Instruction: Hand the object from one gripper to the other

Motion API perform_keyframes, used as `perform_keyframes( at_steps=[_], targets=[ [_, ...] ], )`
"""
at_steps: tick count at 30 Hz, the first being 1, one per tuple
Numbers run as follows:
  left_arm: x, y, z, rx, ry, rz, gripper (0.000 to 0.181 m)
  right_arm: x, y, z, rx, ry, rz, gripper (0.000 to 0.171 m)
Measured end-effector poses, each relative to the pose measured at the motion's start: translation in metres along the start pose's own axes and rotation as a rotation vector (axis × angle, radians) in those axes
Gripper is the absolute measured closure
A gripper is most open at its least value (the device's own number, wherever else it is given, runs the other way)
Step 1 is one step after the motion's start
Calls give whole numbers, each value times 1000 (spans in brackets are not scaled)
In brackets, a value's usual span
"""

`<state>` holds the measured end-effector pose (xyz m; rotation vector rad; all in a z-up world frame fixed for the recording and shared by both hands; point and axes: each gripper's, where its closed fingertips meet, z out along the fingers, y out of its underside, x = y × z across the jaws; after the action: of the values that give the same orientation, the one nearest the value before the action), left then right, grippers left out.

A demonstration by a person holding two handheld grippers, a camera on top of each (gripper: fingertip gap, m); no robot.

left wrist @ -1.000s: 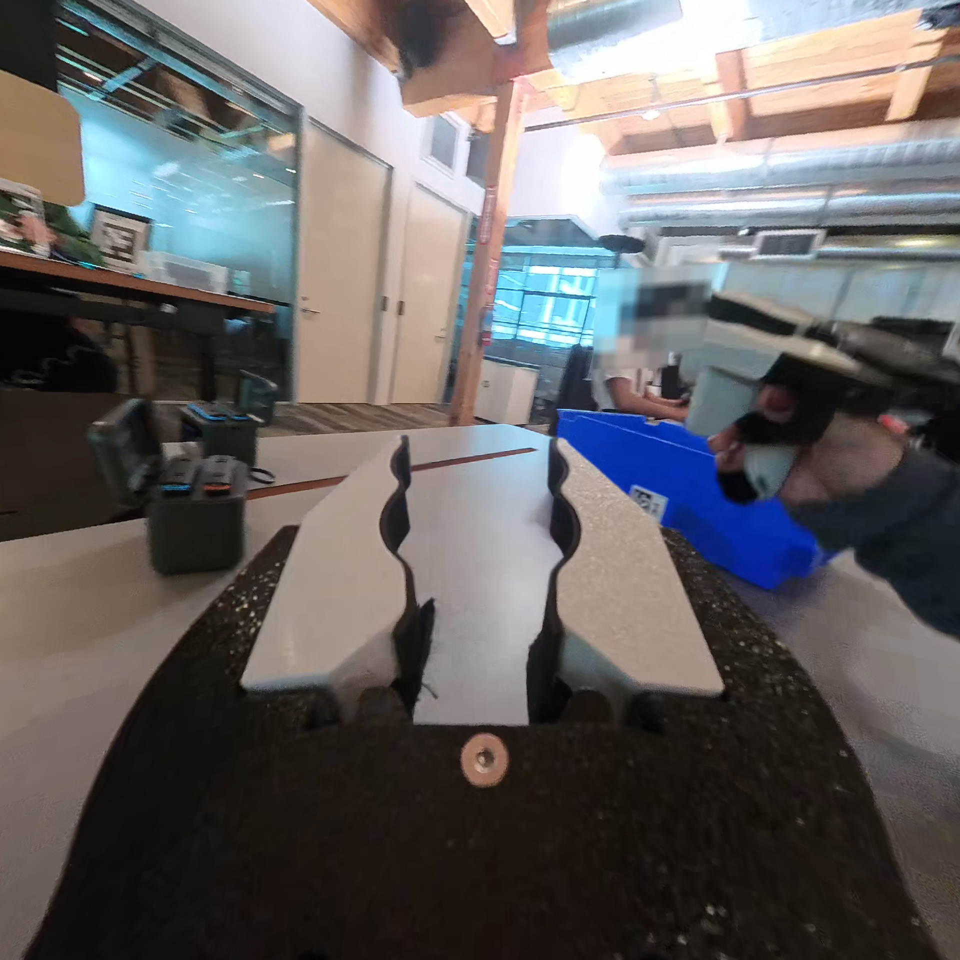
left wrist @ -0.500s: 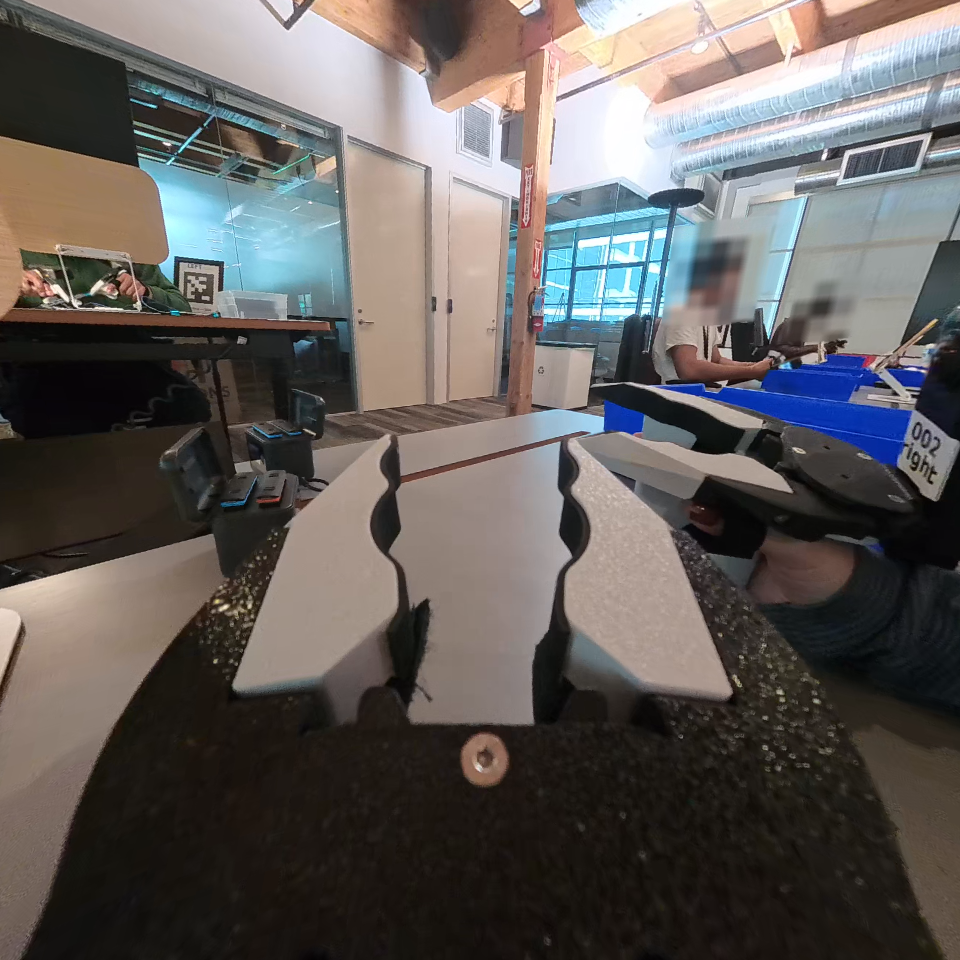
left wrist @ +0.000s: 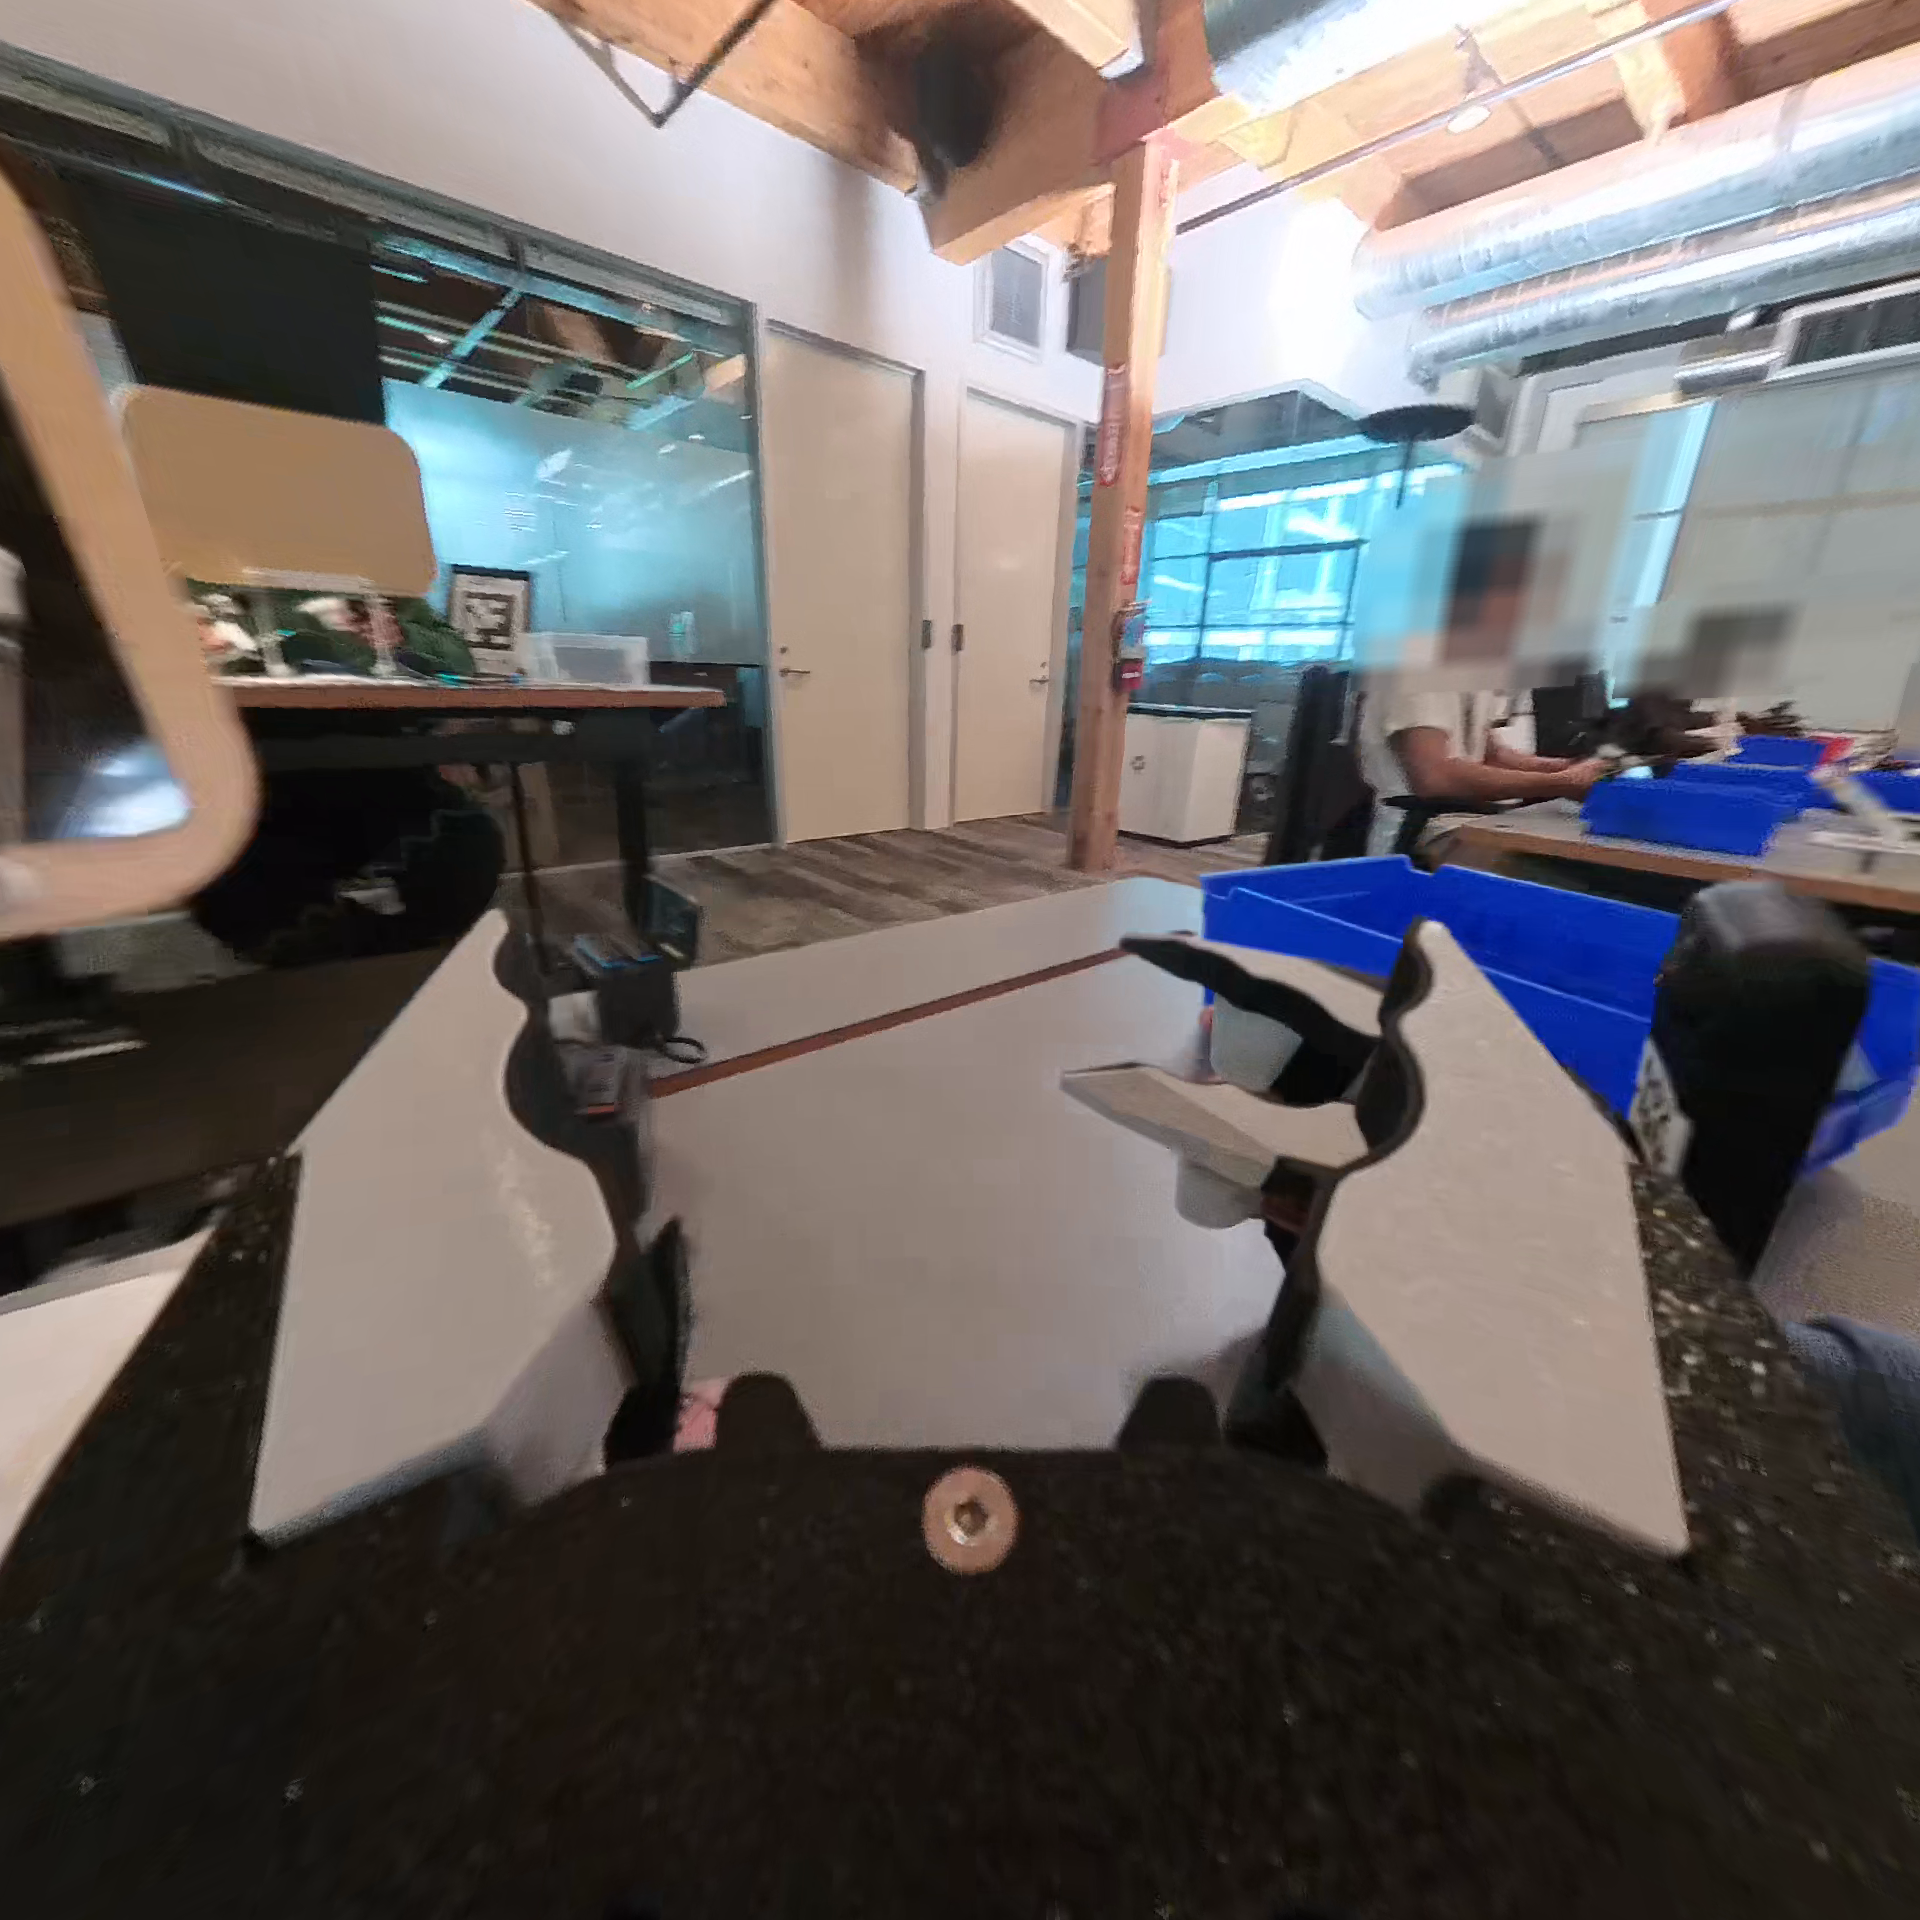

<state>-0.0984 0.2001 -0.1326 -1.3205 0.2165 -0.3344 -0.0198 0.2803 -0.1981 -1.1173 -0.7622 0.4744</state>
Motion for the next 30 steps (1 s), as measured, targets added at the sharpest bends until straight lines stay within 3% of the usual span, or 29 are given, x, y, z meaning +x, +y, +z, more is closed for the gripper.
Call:
perform_keyframes(
  at_steps=[3, 7, 11, 13, 18, 22, 30],
  targets=[
    [-5, -32, -45, -63, -90, 38, 61, 1, 0, 0, 1, 1, 7, 97],
    [-49, -48, -127, -253, -299, 53, 104, 1, 0, 0, 0, 0, 6, 97],
    [-108, -54, -225, -412, -578, 59, 127, -2, 0, 1, -6, -7, -15, 97],
    [-117, -51, -256, -438, -594, 9, 136, -4, 1, 1, -9, -11, -28, 98],
    [-113, 5, -295, -722, -512, -237, 136, -6, 1, 0, -14, -16, -44, 98],
    [-100, 47, -294, -948, -395, -392, 116, -7, 1, 1, -15, -19, -45, 98],
    [-103, 84, -293, -1380, -342, -320, 98, -8, 1, 1, -16, -23, -48, 98]
  ],
)
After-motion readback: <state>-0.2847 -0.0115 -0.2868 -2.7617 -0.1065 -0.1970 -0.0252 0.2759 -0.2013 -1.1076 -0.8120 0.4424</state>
